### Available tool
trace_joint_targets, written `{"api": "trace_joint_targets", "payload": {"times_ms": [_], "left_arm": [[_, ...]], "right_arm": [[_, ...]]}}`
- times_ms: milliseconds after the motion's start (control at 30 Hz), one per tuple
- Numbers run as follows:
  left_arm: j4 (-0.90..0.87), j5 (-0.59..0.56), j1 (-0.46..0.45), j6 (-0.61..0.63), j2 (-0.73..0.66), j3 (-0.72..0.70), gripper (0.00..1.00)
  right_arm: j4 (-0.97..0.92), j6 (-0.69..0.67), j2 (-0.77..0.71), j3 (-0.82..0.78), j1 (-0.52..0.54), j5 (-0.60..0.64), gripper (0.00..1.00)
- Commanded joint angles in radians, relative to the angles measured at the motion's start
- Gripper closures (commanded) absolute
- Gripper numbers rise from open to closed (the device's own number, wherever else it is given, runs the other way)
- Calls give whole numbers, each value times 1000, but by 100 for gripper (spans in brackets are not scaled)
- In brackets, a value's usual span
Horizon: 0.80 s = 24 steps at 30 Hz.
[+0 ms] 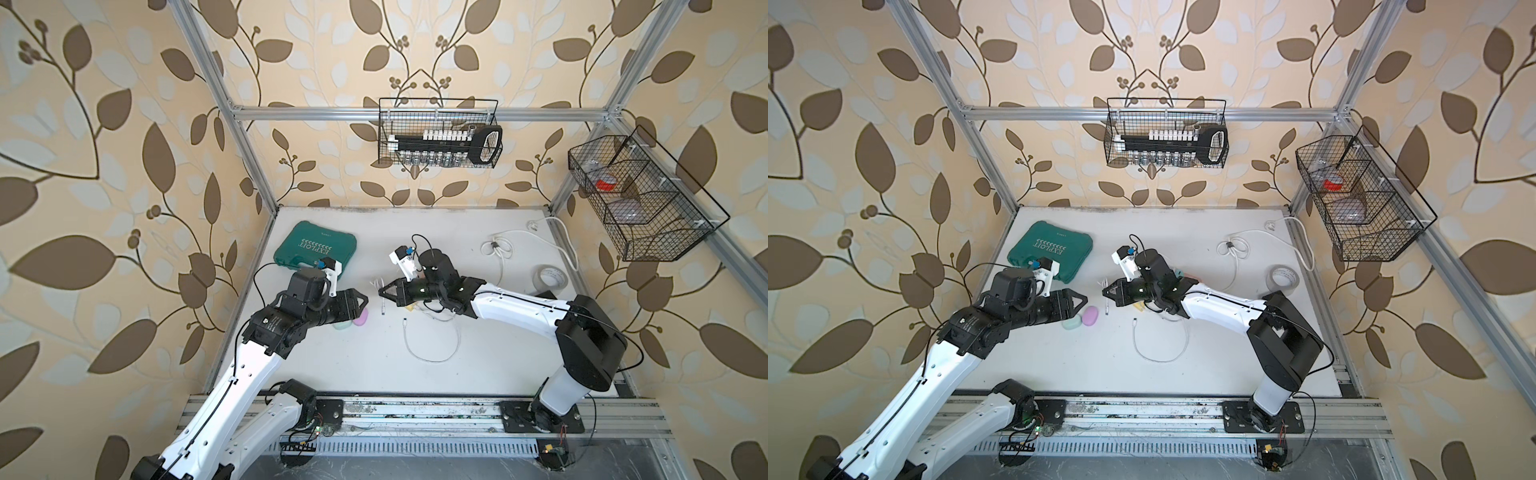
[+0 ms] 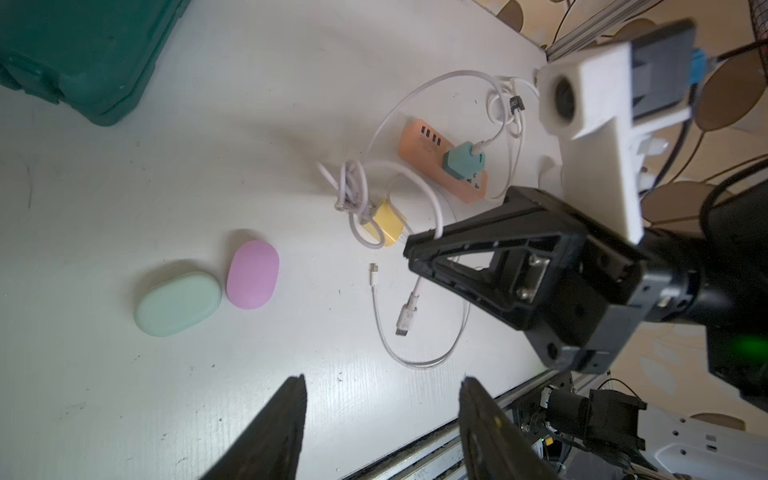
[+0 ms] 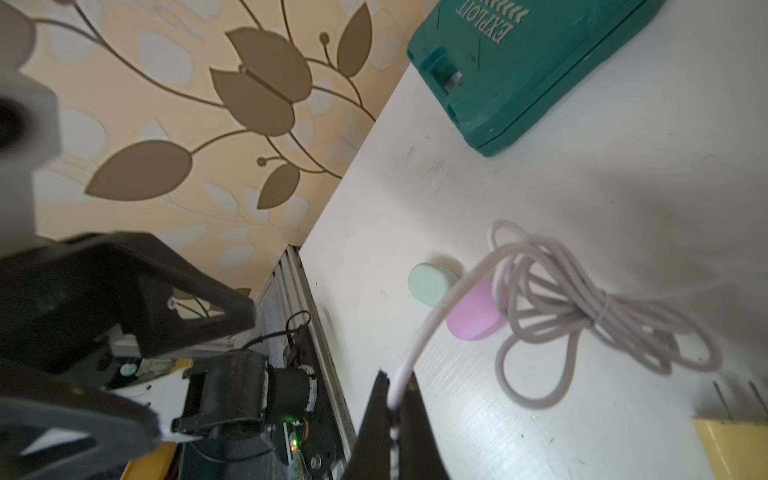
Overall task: Charge the bluetooth headset
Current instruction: Pick up the charging cable from the center of the board.
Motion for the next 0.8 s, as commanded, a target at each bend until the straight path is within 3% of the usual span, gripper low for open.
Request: {"api": "trace_joint_targets", "payload": {"times_ms": [0,200,433,633,767], "left_arm": [[170,17,-4,-87,-35,-60,37],[334,64,-4,-157,-45,-176,33],[503,101,-4,-208,-71,-263,27],[653,145,-4,-251,-45,-309,41],[698,155,-3,-252,-21,-299,41]], "right_arm": [[195,177,12,-56,-2,60,98],[458,349,48,-150,-20,60,98],[634,423,50,-208,-33,51,98],[769,502,82,-228,-44,34,97],[811,519,90,-236,-43,26,97]]}}
